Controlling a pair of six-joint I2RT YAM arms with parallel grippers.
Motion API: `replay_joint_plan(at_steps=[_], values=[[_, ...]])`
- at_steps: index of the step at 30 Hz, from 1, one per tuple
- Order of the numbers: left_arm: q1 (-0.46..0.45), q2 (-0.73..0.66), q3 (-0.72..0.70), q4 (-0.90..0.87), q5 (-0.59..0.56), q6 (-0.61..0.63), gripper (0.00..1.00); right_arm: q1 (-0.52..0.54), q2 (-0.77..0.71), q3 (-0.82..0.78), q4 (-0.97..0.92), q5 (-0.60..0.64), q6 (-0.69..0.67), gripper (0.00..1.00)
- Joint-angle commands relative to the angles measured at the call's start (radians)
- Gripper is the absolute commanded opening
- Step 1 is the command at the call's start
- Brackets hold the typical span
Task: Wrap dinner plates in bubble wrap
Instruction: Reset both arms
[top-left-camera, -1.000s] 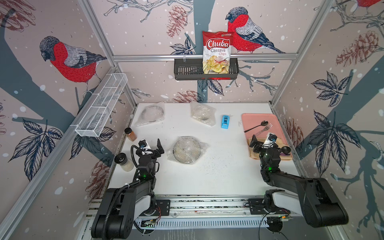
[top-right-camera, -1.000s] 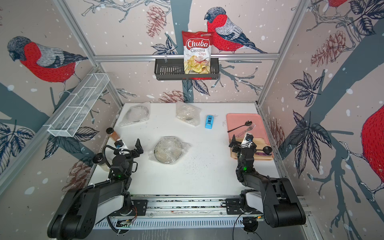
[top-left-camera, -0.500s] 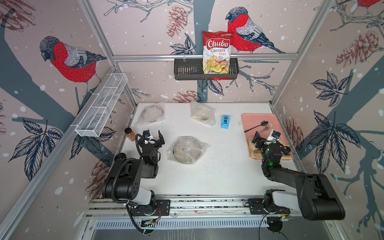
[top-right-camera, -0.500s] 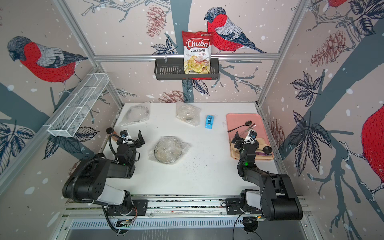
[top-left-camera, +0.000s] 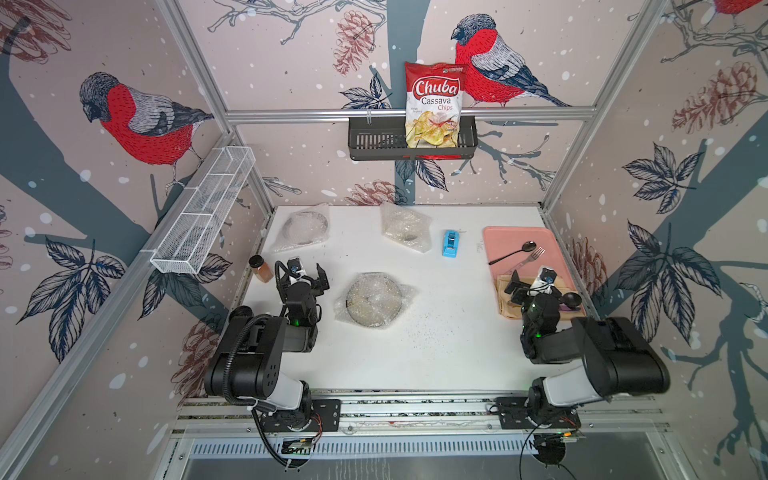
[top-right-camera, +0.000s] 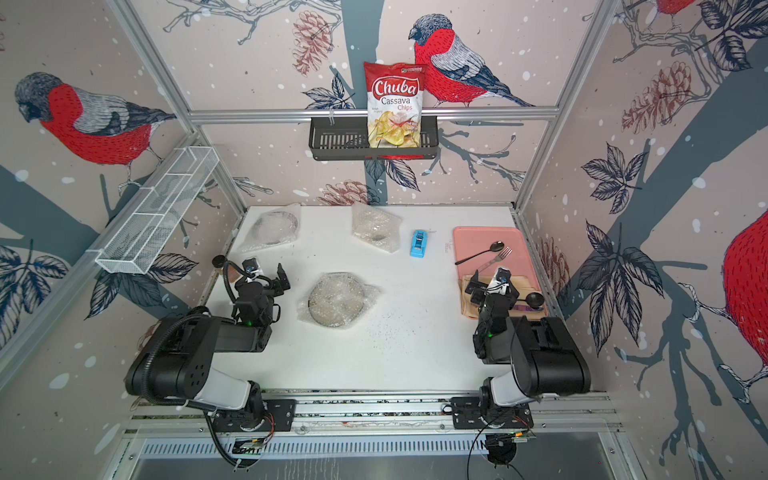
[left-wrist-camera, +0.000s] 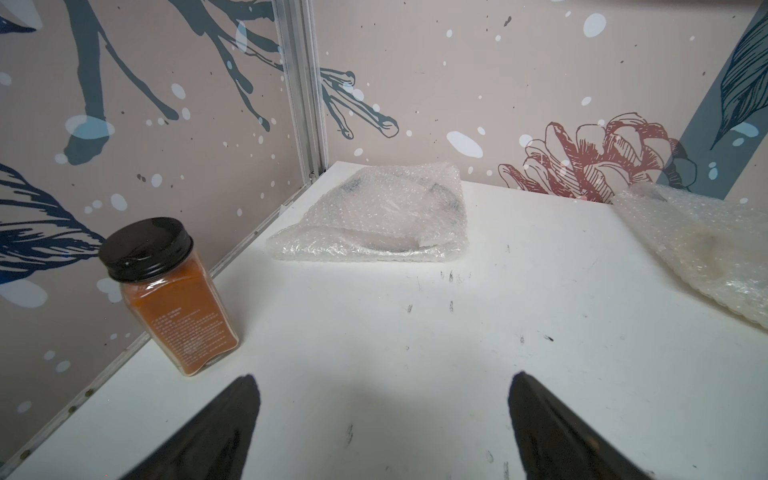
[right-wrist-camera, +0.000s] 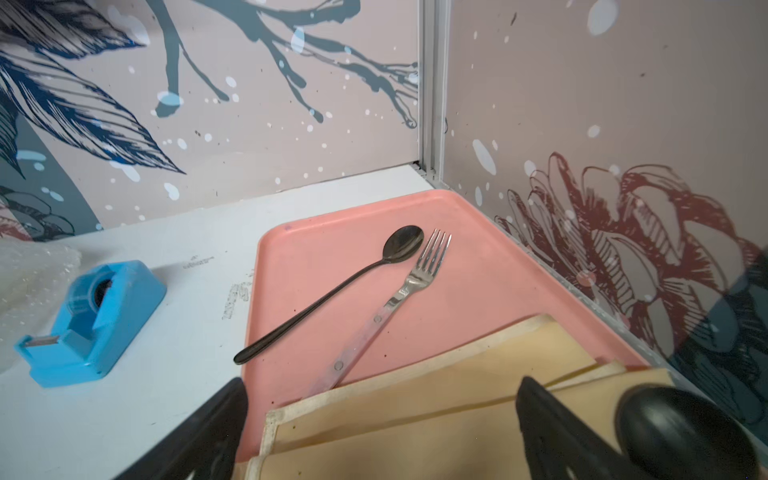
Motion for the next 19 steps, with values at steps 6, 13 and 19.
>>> replay_joint_plan(at_steps=[6,13,19], values=[[-0.001,-0.003,0.002,0.007,-0.014,-0.004,0.98,-0.022,-0.013,0.073,-0.056,-0.022,0.024,1.0],[-0.002,-0.003,0.003,0.004,-0.014,-0.004,0.98,-0.023,-0.006,0.086,-0.073,-0.021,0.026,1.0],[-0.002,-0.002,0.004,0.004,-0.014,-0.004,0.98,-0.018,-0.011,0.078,-0.062,-0.017,0.022,1.0]])
